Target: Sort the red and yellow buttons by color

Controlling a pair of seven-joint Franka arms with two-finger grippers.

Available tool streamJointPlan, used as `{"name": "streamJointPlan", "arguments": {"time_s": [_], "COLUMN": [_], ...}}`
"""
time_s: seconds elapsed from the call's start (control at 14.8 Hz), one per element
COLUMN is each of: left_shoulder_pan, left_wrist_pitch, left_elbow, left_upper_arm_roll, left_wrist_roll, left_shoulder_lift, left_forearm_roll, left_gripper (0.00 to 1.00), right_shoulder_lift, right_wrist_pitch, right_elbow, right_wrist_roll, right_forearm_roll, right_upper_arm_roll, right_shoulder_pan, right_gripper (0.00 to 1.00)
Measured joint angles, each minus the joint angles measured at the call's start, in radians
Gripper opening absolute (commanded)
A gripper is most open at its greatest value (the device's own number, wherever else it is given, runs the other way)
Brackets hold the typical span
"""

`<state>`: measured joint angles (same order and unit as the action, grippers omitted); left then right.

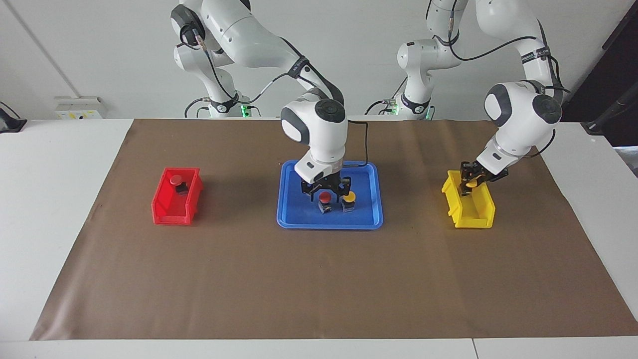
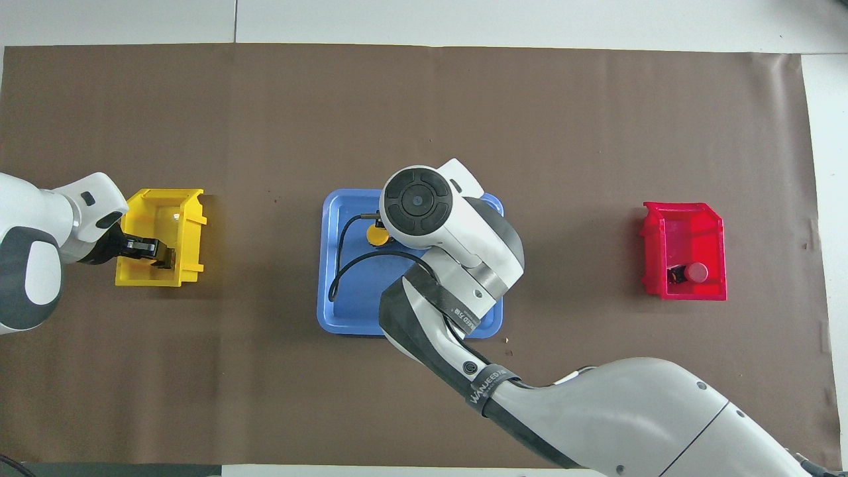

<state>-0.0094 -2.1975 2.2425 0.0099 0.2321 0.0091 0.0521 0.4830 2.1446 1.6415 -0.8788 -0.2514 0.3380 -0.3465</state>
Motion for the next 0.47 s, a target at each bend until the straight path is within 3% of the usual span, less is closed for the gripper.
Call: {"name": "streamJointPlan", "arguments": {"time_s": [0.07, 0.14, 0.27, 0.41, 0.47], "left_shoulder_pan": [0.001, 0.002, 0.002, 0.002, 0.002], "left_wrist_pitch": [-0.014, -0.016, -0.012, 0.039, 0.095], "left_elbow": [0.008, 0.008, 0.006, -0.029, -0.071], "left_upper_arm_roll": [0.000, 0.000, 0.000, 0.000, 0.000], "left_wrist_roll": [0.000, 0.000, 0.000, 0.000, 0.000], "left_shoulder_lift": [-0.001, -0.002, -0.002, -0.002, -0.003], "left_forearm_roll": [0.000, 0.000, 0.000, 0.000, 0.000], "left_gripper": [0.63, 0.67, 0.70, 0.70, 0.71], "right_shoulder_lift": [0.000, 0.000, 0.000, 0.000, 0.000], "right_wrist_pitch": [0.007, 0.018, 0.021, 0.021, 0.021], "right_elbow": [0.005, 0.010, 0.015, 0.015, 0.015], "right_wrist_roll": [0.000, 0.000, 0.000, 0.000, 0.000], "right_forearm_roll": [0.000, 0.000, 0.000, 0.000, 0.000], "right_upper_arm_roll": [0.000, 0.000, -0.001, -0.001, -0.001], "right_shoulder_pan": [0.000, 0.000, 0.000, 0.000, 0.000], "right_gripper": [0.66, 0.60, 0.43, 0.17, 0.15]}}
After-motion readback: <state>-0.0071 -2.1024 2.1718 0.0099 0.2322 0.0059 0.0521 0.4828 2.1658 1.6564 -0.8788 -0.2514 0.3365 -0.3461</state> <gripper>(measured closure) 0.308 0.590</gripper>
